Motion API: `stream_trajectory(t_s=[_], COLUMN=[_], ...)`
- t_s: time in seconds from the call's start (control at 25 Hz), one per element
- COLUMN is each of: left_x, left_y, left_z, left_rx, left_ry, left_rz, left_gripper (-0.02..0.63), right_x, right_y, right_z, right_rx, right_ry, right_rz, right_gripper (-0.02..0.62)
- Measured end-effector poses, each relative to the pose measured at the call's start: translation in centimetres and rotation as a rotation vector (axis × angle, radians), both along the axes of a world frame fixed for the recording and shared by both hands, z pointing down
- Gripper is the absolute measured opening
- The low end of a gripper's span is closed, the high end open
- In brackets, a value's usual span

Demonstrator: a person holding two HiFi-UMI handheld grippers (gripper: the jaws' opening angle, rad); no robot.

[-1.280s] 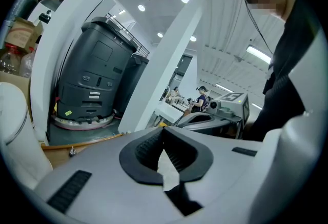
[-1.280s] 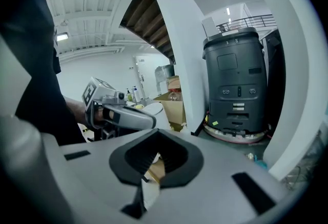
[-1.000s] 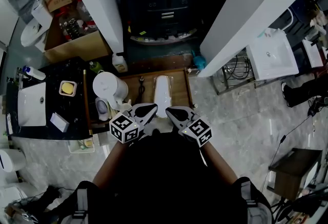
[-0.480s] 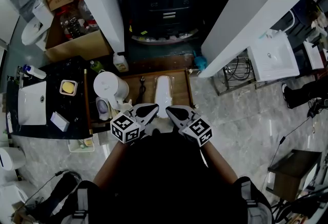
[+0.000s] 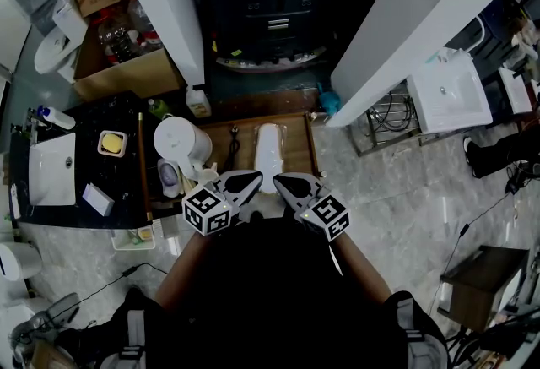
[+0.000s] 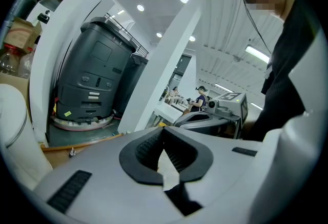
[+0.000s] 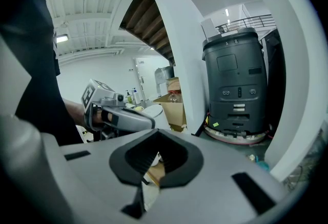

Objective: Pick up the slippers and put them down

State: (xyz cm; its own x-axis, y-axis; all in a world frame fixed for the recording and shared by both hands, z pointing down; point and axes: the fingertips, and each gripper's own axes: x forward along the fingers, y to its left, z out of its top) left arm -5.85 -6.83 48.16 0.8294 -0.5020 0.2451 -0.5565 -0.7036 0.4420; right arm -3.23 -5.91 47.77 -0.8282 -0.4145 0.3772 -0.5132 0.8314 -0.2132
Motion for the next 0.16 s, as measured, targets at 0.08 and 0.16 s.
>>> stream_trajectory(t_s=[0.08,0.16], left_x=[-0.04,-0.09], left_y=[0.04,0.15], left_z=[0.04,0.11], left_rx=[-0.002,-0.004], left_ry=[0.000,0.000], left_rz=[0.001,0.002], left_gripper=[0.011,0.011], right_x=[-0.04,-0.09], right_y=[0.00,0.03], right_z=[0.00,0.03], right_rx=[0.000,0.000], right_ry=[0.001,0.003], right_rz=[0.001,0.002], right_gripper=[0.006,0.006])
